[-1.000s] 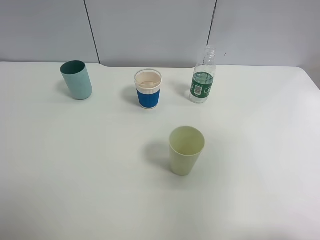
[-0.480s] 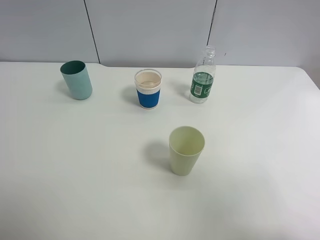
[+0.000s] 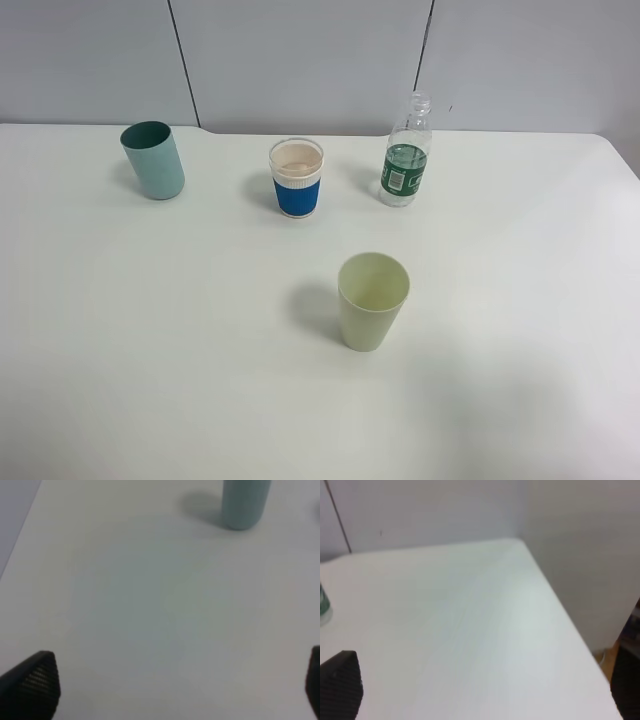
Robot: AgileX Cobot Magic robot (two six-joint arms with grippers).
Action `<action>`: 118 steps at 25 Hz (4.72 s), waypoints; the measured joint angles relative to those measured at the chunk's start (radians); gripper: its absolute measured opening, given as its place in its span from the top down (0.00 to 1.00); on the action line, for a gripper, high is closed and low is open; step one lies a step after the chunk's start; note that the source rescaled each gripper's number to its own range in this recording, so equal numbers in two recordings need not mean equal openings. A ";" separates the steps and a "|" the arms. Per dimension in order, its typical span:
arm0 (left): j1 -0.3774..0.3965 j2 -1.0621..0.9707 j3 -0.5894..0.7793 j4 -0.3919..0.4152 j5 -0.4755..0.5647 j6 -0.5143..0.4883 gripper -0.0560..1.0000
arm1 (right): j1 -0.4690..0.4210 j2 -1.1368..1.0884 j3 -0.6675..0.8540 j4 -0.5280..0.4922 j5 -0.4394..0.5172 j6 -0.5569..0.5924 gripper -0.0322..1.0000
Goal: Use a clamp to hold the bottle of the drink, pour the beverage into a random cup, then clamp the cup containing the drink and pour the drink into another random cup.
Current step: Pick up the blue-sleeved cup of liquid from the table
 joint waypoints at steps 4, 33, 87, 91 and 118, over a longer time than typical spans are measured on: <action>0.000 0.000 0.000 0.000 0.000 0.000 0.00 | 0.000 0.000 0.014 0.024 0.030 0.000 0.00; 0.000 0.000 0.000 0.000 0.000 0.000 0.00 | 0.000 0.000 0.041 0.026 0.079 -0.001 0.00; 0.000 0.000 0.002 0.003 -0.008 0.000 0.00 | 0.000 0.000 0.041 0.026 0.079 -0.001 0.00; 0.000 0.000 0.002 0.003 -0.008 0.000 0.00 | 0.000 0.000 0.041 0.026 0.079 -0.001 0.00; 0.000 0.000 0.002 0.004 -0.008 0.000 0.00 | 0.000 0.000 0.041 0.026 0.079 -0.001 0.00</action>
